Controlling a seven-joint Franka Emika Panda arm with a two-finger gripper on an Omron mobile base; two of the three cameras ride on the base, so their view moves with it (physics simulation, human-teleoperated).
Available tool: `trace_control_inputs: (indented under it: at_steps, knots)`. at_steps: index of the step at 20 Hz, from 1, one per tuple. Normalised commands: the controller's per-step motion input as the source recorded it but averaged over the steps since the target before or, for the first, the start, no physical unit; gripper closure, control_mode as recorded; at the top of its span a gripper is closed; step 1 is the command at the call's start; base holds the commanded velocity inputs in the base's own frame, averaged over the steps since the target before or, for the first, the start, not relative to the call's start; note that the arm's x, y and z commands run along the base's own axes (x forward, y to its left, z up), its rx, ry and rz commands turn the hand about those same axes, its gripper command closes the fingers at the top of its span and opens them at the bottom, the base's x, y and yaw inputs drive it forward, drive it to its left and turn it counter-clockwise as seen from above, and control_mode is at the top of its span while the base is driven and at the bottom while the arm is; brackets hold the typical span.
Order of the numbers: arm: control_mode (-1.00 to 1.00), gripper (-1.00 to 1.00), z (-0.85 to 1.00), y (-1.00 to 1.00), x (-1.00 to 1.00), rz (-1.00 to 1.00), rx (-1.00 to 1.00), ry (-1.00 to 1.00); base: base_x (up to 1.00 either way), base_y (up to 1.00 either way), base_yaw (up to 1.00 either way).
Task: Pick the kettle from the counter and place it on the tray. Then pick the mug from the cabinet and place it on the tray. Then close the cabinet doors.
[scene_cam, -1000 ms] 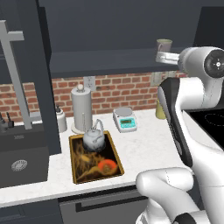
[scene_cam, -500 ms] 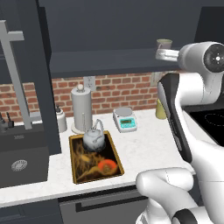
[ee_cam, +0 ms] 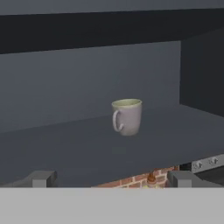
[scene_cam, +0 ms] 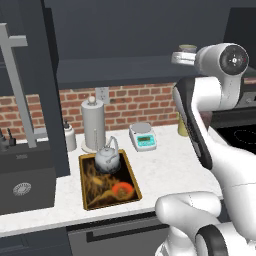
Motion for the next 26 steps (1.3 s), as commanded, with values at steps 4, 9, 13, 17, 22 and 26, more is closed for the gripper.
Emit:
trace_control_inputs:
  at_steps: [4,9,13,17,22,26]
  knots:
    - [-1.00,-1.00,0.00,0.00,0.50,0.00,0.00,0.00,0.00,0.00,0.00]
    - [-1.00,-1.00,0.00,0.00,0.49,0.00,0.00,0.00,0.00,0.00,0.00]
    - [-1.00,-1.00,0.00,0.00,0.42,-0.08,0.00,0.00,0.00,0.00,0.00]
    - [-1.00,-1.00,-0.01,0.00,0.45,-0.11,0.00,0.00,0.00,0.00,0.00]
    - [-1.00,-1.00,-0.03,0.00,0.44,-0.10,0.00,0.00,0.00,0.00,0.00]
    - [-1.00,-1.00,-0.04,0.00,0.42,-0.06,0.00,0.00,0.00,0.00,0.00]
